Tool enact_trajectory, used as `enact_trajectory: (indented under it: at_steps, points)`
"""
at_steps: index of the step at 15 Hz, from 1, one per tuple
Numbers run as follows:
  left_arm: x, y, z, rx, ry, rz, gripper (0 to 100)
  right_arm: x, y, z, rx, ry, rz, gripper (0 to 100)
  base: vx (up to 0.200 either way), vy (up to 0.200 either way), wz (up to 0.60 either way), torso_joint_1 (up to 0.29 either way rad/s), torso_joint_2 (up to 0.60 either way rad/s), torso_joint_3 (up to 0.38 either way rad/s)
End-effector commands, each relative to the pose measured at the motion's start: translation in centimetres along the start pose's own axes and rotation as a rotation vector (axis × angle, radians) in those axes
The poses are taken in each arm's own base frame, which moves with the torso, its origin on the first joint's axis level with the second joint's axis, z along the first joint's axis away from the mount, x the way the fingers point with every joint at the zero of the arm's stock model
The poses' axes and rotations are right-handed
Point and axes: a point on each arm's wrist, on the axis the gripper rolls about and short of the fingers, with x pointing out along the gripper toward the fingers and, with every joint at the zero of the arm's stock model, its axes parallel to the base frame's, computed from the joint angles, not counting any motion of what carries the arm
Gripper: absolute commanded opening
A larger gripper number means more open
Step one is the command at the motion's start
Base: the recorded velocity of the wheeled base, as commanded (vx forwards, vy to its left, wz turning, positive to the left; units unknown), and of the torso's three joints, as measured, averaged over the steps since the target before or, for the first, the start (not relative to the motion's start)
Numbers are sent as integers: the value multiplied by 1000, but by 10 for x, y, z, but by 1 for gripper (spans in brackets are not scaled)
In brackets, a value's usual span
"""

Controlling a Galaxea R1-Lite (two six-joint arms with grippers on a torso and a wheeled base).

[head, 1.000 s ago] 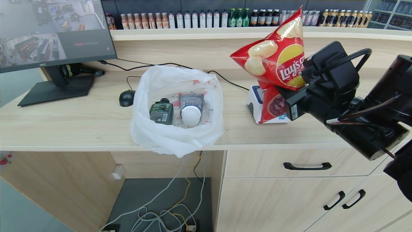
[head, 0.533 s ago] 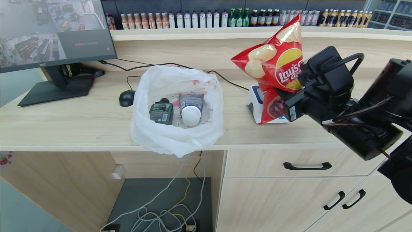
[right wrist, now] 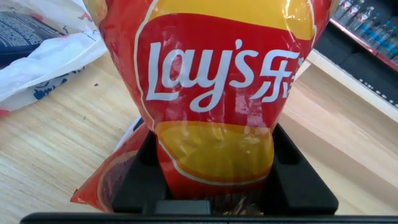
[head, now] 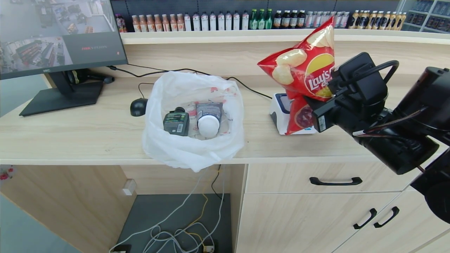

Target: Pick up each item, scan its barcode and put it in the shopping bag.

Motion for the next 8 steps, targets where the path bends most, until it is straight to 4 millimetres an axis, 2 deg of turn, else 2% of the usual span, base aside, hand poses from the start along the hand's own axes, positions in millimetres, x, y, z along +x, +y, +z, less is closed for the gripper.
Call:
enact_trajectory:
  at_steps: [1, 8]
  points:
    - [0, 0, 0, 0, -1, 0, 100, 0, 0, -1, -1, 1, 1, 0, 0, 0, 0, 0, 0, 0]
    - [0, 0, 0, 0, -1, -1, 100, 0, 0, 1, -1, -3, -1, 0, 0, 0, 0, 0, 0, 0]
